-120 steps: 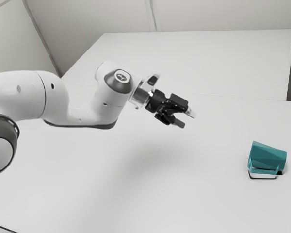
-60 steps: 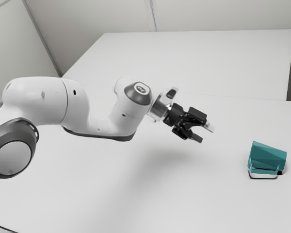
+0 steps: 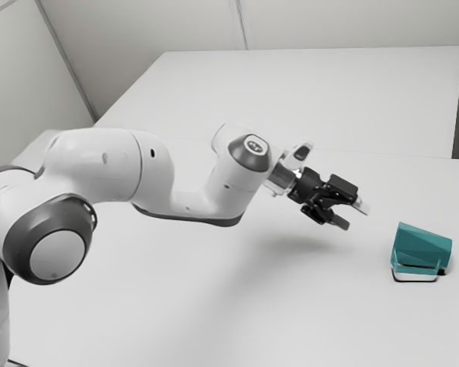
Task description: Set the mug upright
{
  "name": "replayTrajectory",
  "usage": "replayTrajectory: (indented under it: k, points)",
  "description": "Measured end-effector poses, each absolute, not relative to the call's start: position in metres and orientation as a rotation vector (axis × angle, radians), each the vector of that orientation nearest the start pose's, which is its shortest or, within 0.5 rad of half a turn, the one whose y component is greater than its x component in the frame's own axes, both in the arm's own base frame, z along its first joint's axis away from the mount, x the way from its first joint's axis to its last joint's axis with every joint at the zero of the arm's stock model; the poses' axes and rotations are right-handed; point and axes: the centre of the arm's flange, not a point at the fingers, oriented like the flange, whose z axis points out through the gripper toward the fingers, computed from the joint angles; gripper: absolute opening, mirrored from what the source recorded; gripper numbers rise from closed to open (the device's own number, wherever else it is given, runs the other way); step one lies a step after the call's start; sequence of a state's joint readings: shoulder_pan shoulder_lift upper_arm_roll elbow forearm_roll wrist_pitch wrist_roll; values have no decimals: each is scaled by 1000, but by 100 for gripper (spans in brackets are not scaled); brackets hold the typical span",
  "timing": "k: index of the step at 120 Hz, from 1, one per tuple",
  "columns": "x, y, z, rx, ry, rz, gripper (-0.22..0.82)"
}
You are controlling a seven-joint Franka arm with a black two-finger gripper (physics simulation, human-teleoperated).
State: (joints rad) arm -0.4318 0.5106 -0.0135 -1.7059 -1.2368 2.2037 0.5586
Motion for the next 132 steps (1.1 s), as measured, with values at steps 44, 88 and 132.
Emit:
replayTrajectory:
  k: [44, 88, 132]
  points:
    - [609, -363, 303, 2139, -268, 45, 58]
    - [618, -393, 286, 2133, -303, 41, 58]
    - [622, -413, 271, 2130, -320, 34, 58]
